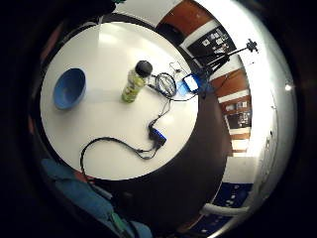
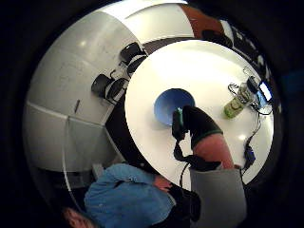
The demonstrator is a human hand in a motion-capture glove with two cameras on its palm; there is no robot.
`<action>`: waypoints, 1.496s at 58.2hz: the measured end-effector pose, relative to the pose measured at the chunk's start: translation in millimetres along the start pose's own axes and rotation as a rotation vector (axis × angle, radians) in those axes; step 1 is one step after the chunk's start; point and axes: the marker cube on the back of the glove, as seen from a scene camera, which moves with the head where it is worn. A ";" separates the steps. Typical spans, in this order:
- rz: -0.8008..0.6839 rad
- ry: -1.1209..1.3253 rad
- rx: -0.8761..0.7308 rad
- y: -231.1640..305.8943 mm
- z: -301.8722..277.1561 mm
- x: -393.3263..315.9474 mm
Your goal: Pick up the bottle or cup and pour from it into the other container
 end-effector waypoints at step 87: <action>0.352 -0.876 0.311 10.9 135.7 206.3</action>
